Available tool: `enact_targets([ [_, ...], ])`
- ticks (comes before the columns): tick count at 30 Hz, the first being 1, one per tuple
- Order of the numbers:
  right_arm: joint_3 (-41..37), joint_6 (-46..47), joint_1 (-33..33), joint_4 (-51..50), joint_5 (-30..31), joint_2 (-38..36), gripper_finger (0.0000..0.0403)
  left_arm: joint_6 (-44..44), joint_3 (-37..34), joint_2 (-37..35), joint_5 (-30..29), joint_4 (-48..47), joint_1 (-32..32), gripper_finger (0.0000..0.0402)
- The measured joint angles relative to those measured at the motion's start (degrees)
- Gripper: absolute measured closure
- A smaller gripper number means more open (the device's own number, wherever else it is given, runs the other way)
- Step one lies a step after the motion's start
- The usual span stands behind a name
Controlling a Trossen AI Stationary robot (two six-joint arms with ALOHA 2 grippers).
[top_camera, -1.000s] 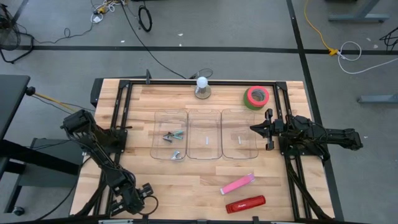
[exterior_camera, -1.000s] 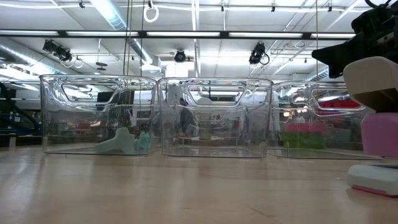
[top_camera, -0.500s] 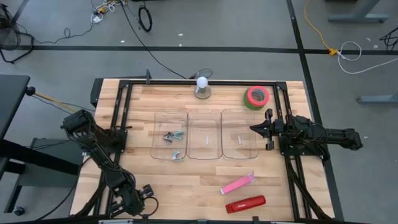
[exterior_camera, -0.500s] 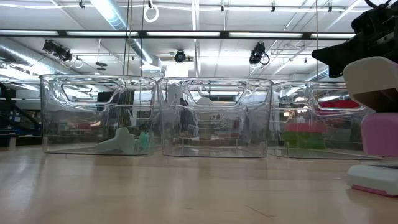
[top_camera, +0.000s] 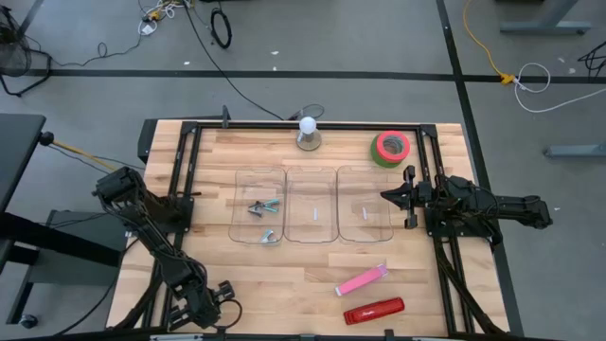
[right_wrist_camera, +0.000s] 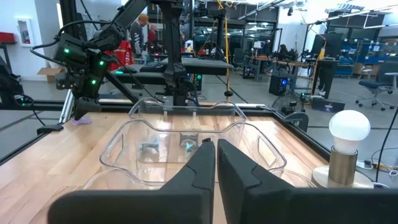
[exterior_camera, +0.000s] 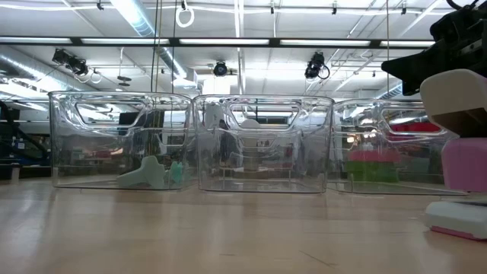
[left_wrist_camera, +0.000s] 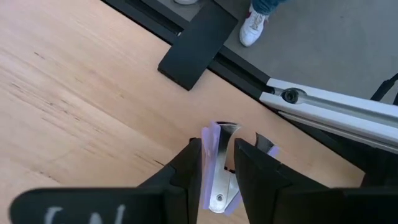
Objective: Pick and place Stapler, Stapler remover, tape
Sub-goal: Put the purple staple remover into the left transparent bin
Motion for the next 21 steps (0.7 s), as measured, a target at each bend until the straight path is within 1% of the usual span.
enact_targets([
  [8,-0.02,-0.02,0.01,0.02,0.0,0.0,0.0381,0.07,-0.04,0.0,0.01,-0.04,0.0,0.0351],
  [21,-0.02,0.0,0.0,0.0,0.0,0.0,0.0381,0.05,-0.09,-0.01,0.14,-0.06,0.0,0.0392],
])
